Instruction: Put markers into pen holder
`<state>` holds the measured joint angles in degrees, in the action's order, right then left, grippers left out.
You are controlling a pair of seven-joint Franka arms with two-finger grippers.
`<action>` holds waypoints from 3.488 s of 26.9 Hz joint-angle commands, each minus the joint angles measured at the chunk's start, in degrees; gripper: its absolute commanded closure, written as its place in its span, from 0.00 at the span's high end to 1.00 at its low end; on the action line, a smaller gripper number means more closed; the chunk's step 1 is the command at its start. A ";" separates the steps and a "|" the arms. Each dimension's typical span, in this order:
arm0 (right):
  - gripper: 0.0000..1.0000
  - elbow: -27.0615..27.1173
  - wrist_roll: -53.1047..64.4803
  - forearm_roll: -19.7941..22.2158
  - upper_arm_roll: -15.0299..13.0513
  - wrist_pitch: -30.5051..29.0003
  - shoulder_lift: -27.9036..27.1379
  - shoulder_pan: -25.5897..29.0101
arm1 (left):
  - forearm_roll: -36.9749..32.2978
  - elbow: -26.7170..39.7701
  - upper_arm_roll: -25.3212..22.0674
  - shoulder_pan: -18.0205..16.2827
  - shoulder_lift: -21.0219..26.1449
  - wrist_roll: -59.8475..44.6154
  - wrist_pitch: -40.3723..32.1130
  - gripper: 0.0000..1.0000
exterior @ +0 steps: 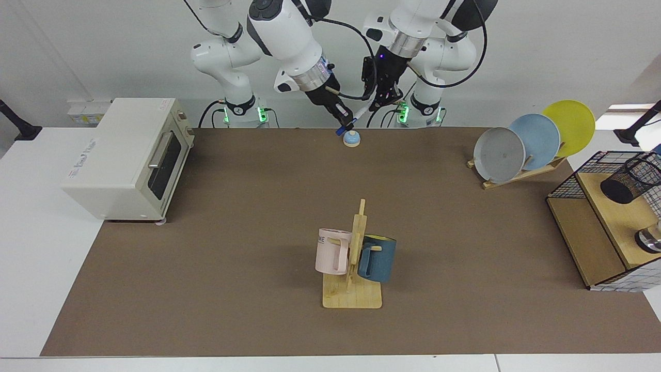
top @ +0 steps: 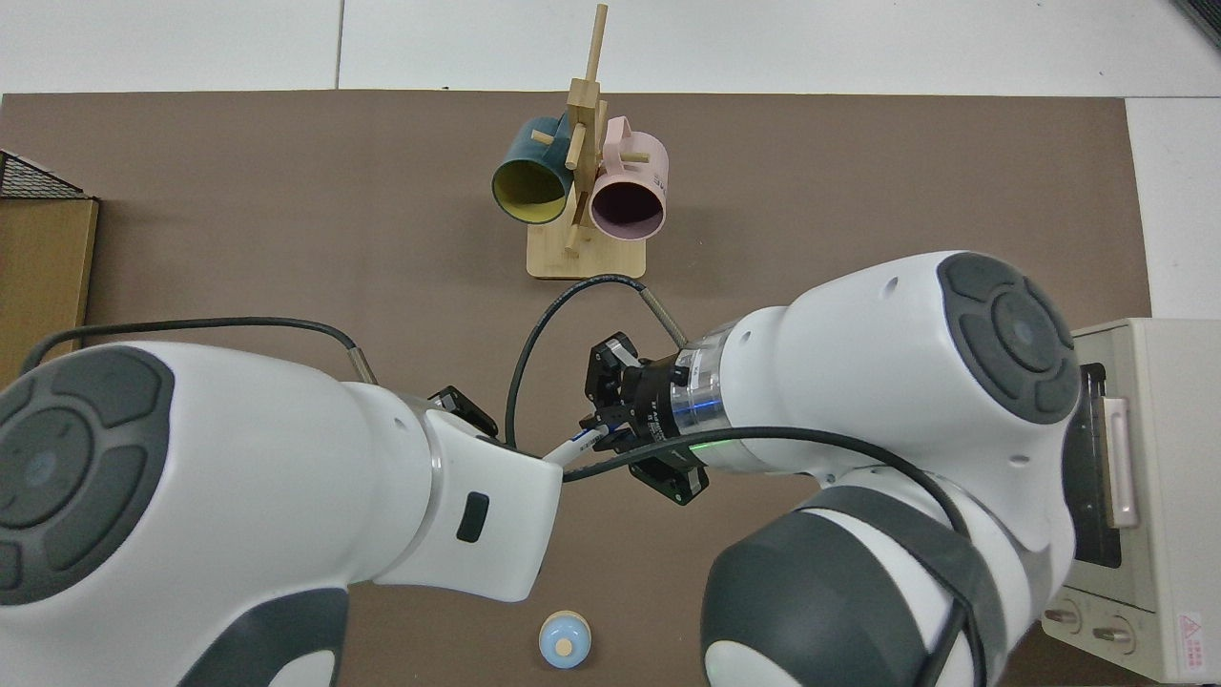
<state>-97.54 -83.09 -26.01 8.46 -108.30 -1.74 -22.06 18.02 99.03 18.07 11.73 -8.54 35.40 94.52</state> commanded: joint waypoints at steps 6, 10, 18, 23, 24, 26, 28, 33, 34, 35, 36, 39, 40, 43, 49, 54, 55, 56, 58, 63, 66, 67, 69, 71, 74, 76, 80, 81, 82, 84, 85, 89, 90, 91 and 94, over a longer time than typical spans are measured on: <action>0.00 1.47 -1.46 -1.42 0.24 0.37 -0.72 0.52 | 0.00 1.52 -0.84 0.93 -1.66 -0.24 -0.39 0.00; 0.02 1.47 -1.46 -1.33 0.24 0.37 -0.72 0.52 | -0.09 1.60 -0.93 0.84 -1.66 -0.24 -0.39 0.00; 1.00 1.47 -0.41 -0.98 0.24 0.10 -0.72 0.61 | -0.44 1.60 -0.93 0.75 -1.66 -0.33 -0.48 0.00; 1.00 1.47 4.07 -0.10 -0.46 0.63 -0.37 1.31 | -0.79 1.69 -1.28 0.23 -1.66 -0.16 -1.53 0.00; 1.00 1.47 4.60 -0.10 -0.64 0.80 -0.19 1.49 | -1.14 1.69 -1.37 0.23 -1.66 -0.07 -1.71 0.00; 1.00 1.47 6.09 -0.01 -0.73 1.42 -0.10 2.28 | -1.58 1.69 -1.46 0.14 -1.66 -0.16 -1.97 0.00; 1.00 1.47 7.85 1.30 -0.73 2.21 0.07 3.07 | -2.37 1.69 -1.63 -0.04 -1.66 -0.16 -2.41 0.00; 1.00 1.38 15.66 8.60 -0.73 5.37 0.51 3.68 | -7.20 1.69 -2.59 -0.21 -1.66 -0.33 -4.43 0.00; 1.00 1.38 17.77 9.47 -0.81 5.99 0.51 4.30 | -8.16 1.69 -3.12 -0.21 -1.66 -0.33 -4.61 0.00; 1.00 1.38 20.40 10.44 -0.99 6.43 0.51 4.82 | -8.96 1.69 -3.65 -0.21 -1.66 -0.33 -4.78 0.00; 1.00 1.38 23.12 11.58 -1.08 6.78 0.51 5.26 | -9.92 1.69 -4.35 -0.21 -1.66 -0.25 -4.87 0.00; 1.00 1.47 31.38 14.75 -1.25 8.36 0.60 6.41 | -12.65 1.69 -5.93 -0.21 -1.57 -0.07 -4.87 0.00; 1.00 1.47 33.93 15.63 -1.25 9.06 0.60 6.93 | -13.18 1.69 -6.55 -0.21 -1.48 0.10 -4.87 0.00; 1.00 1.47 43.24 18.35 -1.34 11.61 1.04 8.08 | -15.81 1.60 -8.66 -0.21 -1.30 0.37 -4.87 0.00; 1.00 1.47 60.48 22.84 -1.34 15.57 1.83 10.71 | -23.10 1.08 -12.35 -0.30 -0.86 4.58 -5.74 0.00; 1.00 1.38 68.58 27.50 -1.34 17.33 2.71 11.95 | -31.80 0.99 -14.98 -1.18 -0.86 12.30 -8.03 0.00; 1.00 1.38 69.20 27.50 -1.43 17.42 2.71 12.04 | -32.95 0.90 -15.34 -1.53 -0.86 14.59 -8.21 0.00; 1.00 1.38 69.72 27.50 -1.86 17.42 2.71 12.38 | -34.00 0.81 -15.78 -1.62 -0.86 16.87 -8.30 0.00; 1.00 1.47 71.30 27.59 -2.74 17.42 2.80 13.18 | -36.46 0.73 -17.09 -2.49 -0.78 20.92 -8.39 0.00; 1.00 1.30 74.21 26.18 -2.66 17.42 3.77 16.78 | -42.79 -0.50 -18.77 -4.34 0.01 29.71 -8.03 0.00; 1.00 1.21 74.30 26.01 -2.75 17.33 3.77 17.74 | -47.53 -1.82 -18.94 -4.52 0.89 34.98 -7.60 0.00; 1.00 1.21 74.30 26.01 -2.66 17.33 3.77 18.01 | -49.12 -1.82 -19.29 -4.96 0.98 36.65 -7.16 0.00; 1.00 1.21 74.30 26.01 -2.66 17.33 3.77 18.19 | -51.67 -1.82 -20.00 -5.83 1.07 39.82 -5.50 0.00; 1.00 1.21 74.30 26.01 -2.66 17.33 3.77 18.19 | -53.52 -1.82 -20.44 -7.06 1.07 43.33 -3.21 0.00; 1.00 1.12 74.21 26.01 -2.66 17.33 3.85 18.19 | -55.37 -1.74 -20.97 -10.05 1.42 48.17 0.65 0.00; 1.00 1.12 74.12 26.01 -2.66 17.42 3.85 18.10 | -56.42 -1.74 -20.97 -12.42 1.86 51.68 3.81 0.00; 1.00 1.12 73.86 26.01 -2.75 17.42 3.85 18.28 | -59.84 -1.82 -20.97 -15.68 2.65 60.55 9.97 0.00; 1.00 1.12 73.77 26.09 -2.75 17.42 3.85 18.28 | -60.29 -1.82 -20.97 -16.29 2.74 62.14 11.29 0.00; 1.00 1.12 73.77 26.01 -2.75 17.42 3.85 18.28 | -60.55 -1.82 -20.97 -16.99 2.83 63.46 12.43 0.00; 1.00 1.03 73.77 26.09 -2.75 17.42 3.85 18.36 | -61.52 -1.74 -20.97 -18.22 3.26 65.49 14.54 0.00; 1.00 1.03 73.77 26.01 -2.75 17.42 3.85 18.36 | -62.57 -1.74 -20.97 -18.75 3.53 66.45 15.51 0.00; 1.00 0.95 73.77 26.01 -2.75 17.42 3.85 18.28 | -65.39 -1.12 -20.97 -20.86 4.41 70.15 20.95 0.00; 1.00 0.94 73.77 26.01 -2.75 17.42 3.85 18.28 | -65.48 -1.12 -21.05 -21.91 4.84 70.76 22.45 0.00; 1.00 0.94 73.77 26.01 -2.75 17.42 3.85 18.28 | -65.91 -1.12 -21.06 -23.23 5.37 71.90 24.03 0.00; 1.00 0.77 73.77 26.01 -2.75 17.42 3.94 18.28 | -66.97 -1.12 -21.06 -25.96 6.60 76.82 29.74 0.00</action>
<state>-96.10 -10.52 0.48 5.29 -91.85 1.29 -4.74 -46.88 98.27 -3.43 -9.60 -4.15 105.72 116.58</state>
